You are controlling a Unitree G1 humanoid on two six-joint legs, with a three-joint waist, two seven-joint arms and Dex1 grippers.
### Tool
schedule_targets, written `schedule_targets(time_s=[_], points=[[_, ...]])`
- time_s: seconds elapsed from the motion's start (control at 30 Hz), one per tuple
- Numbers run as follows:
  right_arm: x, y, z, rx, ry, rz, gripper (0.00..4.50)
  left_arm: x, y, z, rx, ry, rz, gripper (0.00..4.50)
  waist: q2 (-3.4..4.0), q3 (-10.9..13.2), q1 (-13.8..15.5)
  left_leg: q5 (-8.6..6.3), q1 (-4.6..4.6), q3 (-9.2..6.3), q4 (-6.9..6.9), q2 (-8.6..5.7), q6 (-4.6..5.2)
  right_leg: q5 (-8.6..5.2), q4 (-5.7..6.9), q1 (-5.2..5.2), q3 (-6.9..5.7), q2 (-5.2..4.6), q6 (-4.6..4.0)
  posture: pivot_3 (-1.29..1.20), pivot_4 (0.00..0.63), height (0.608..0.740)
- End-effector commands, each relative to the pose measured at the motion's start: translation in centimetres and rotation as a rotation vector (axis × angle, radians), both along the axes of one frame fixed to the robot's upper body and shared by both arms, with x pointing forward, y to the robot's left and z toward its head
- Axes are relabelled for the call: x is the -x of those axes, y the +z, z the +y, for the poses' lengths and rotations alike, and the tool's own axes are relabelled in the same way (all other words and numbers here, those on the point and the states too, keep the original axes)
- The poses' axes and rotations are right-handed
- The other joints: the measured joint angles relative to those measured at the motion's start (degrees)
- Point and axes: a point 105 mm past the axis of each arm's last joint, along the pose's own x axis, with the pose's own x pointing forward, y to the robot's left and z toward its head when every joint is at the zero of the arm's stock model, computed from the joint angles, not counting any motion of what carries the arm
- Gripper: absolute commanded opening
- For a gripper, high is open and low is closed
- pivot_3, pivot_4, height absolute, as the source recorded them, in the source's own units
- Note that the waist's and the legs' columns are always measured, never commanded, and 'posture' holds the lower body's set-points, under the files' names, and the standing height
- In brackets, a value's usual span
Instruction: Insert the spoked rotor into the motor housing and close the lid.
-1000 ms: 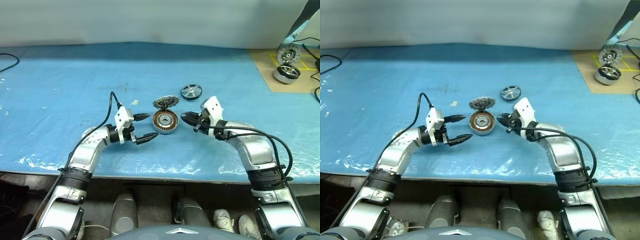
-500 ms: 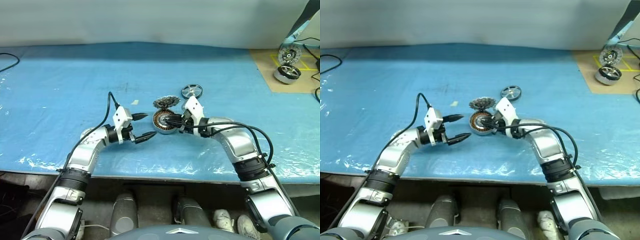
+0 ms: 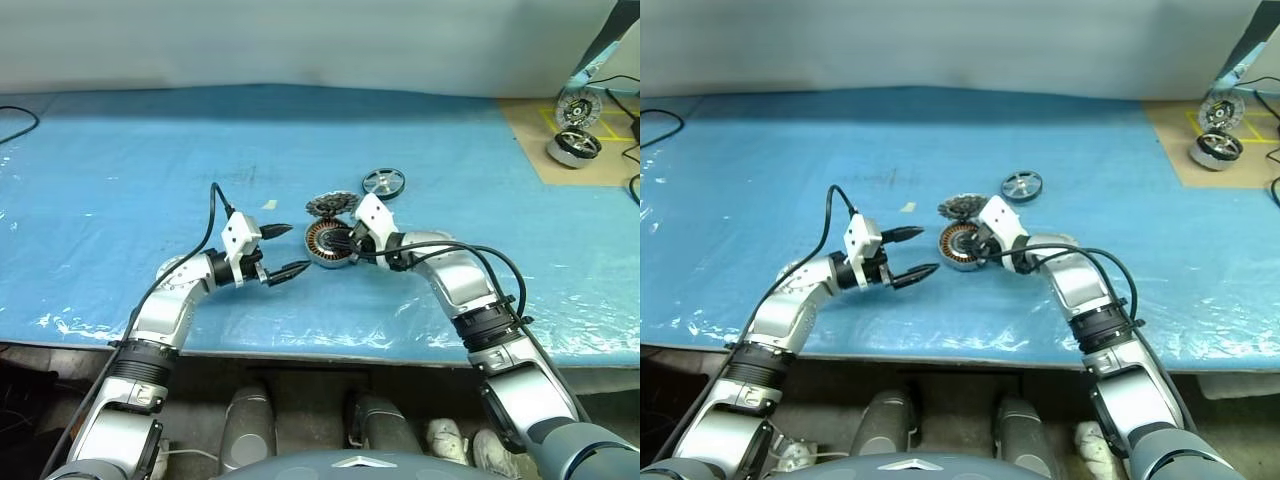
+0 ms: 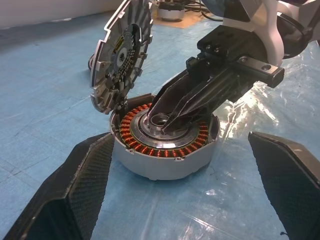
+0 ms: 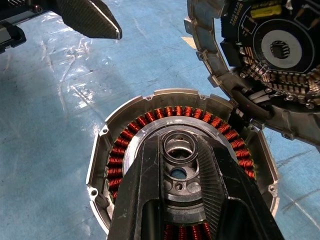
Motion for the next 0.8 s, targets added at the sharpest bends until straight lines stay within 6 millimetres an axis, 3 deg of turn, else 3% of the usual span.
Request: schedule_targets(time_s=[0.03,0.23,0.37,0.8], points=[[-0.1,0.5,0.4,0.009,0.02,-0.027,0.58,0.1,0.9,0.2,0.0,0.001,-0.038,4.5,0.0,0.0,-0.01,0.0,0.0,0.0,0.0,0.0,0.0,0.0,0.0,0.0,0.0,0.0,0.0,0.0,0.15,0.74],[-0.1,0.2,0.0,0.021,0.016,-0.024,0.58,0.2,0.9,0.1,0.0,0.001,-0.036,4.5,0.0,0.0,-0.01,0.0,0.01,0.0,0.01,0.0,0.0,0.0,0.01,0.0,0.0,0.0,0.0,0.0,0.15,0.74],[-0.4,1.4,-0.1,-0.015,0.006,-0.031,0.58,0.2,0.8,0.0,0.0,0.001,-0.035,4.5,0.0,0.0,-0.01,0.0,0.01,0.0,0.0,0.0,0.0,0.0,0.01,0.0,0.0,0.0,0.0,0.0,0.15,0.74],[0.1,-0.2,-0.5,0.052,0.019,-0.019,0.58,0.2,0.9,-0.2,-0.002,-0.004,-0.036,4.5,0.0,0.0,0.01,0.0,0.01,0.0,0.02,0.0,0.0,0.0,0.03,0.0,0.0,0.0,0.0,0.0,0.15,0.74]])
